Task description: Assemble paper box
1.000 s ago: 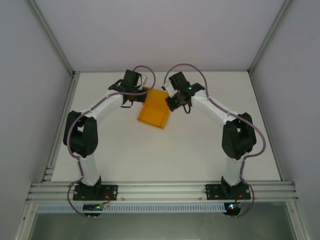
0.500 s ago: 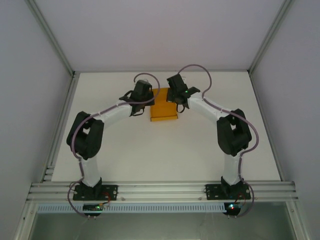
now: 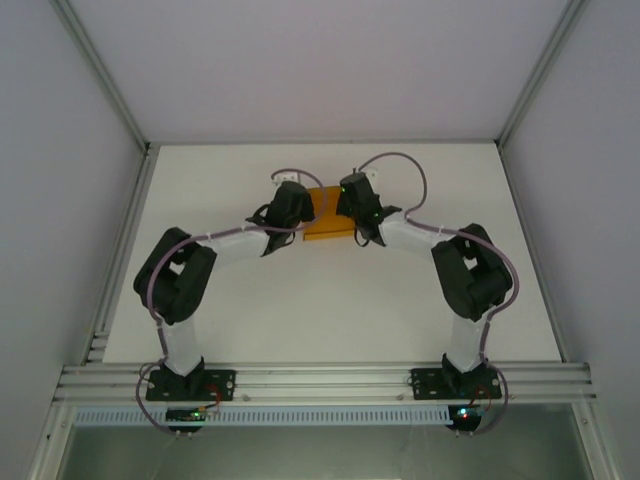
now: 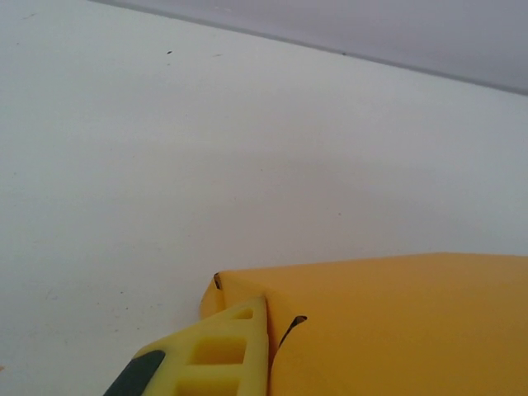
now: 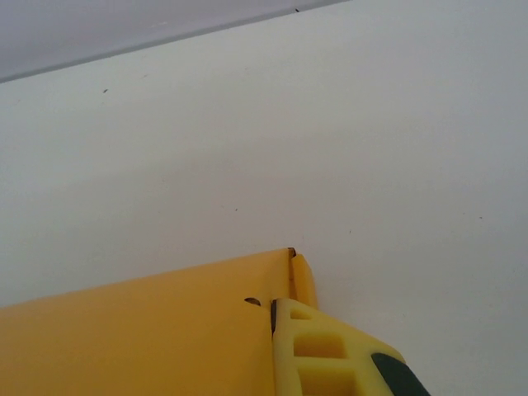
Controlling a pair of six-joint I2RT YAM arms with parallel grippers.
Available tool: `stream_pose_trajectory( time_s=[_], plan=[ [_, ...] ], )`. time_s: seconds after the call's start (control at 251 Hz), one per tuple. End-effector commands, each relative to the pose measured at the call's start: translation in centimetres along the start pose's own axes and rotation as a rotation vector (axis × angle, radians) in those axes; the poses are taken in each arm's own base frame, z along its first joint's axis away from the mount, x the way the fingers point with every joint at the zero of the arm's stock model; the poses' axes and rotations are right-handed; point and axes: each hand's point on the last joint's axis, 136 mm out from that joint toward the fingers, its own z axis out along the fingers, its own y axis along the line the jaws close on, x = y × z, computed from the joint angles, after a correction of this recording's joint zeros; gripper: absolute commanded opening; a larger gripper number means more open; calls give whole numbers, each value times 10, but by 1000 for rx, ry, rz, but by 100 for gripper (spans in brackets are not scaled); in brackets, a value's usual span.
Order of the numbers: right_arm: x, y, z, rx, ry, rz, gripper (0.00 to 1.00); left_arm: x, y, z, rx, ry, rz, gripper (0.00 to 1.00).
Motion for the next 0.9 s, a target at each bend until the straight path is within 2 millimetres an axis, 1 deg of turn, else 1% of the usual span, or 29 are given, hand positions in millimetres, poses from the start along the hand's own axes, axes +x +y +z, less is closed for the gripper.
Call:
stream_pose_trajectory(
  time_s=[0.0, 0.068, 0.156, 0.243, 0.387, 0.443, 0.475, 0.483, 0.499, 0.563, 0.619, 0.655, 0.718, 0.762, 0.846, 0.874, 0.882, 0.898],
  plan=[
    [44, -3, 4, -42, 76, -48, 0, 74, 3, 2, 54, 205, -49, 4],
    [48, -3, 3, -48, 95, -35, 0, 63, -10, 2, 95, 199, -80, 3],
    [39, 2, 1, -45, 90, -30, 0, 42, -30, -1, 137, 183, -87, 2],
    [31, 7, -1, -48, 83, -30, 0, 30, -39, -2, 160, 165, -77, 1],
    [27, 12, -1, -67, 107, 4, 0, 10, -52, -5, 204, 136, -77, 2],
    [28, 13, 0, -63, 127, 4, 0, -1, -60, -7, 219, 136, -85, 1],
    [33, 11, 1, -55, 143, -2, 0, -8, -63, -7, 220, 135, -96, 1],
    [24, 16, 1, -65, 127, 4, 0, -11, -65, -8, 225, 131, -98, 1],
    [21, 19, 0, -70, 123, 5, 0, -13, -67, -8, 234, 133, -99, 1],
    [20, 20, 1, -71, 124, 15, 0, -22, -76, -9, 260, 129, -111, 1],
    [18, 21, 1, -78, 123, 23, 0, -26, -81, -8, 278, 119, -99, 1],
    [18, 21, 1, -78, 122, 23, 0, -27, -80, -6, 270, 115, -90, 1],
    [17, 22, 1, -77, 122, 12, 0, -24, -71, -2, 222, 117, -69, 0],
    [19, 19, 2, -65, 121, 3, 0, -16, -64, 1, 196, 127, -53, 0],
    [25, 11, 3, -39, 116, -5, 0, 9, -49, 3, 182, 155, -36, 1],
    [23, 12, 3, -43, 106, -5, 0, 19, -46, 3, 186, 166, -35, 1],
    [31, 7, 4, -35, 121, -13, 0, 21, -44, 3, 188, 170, -34, 1],
    [34, 4, 4, -34, 124, -16, 0, 28, -42, 2, 193, 181, -30, 1]
  ],
)
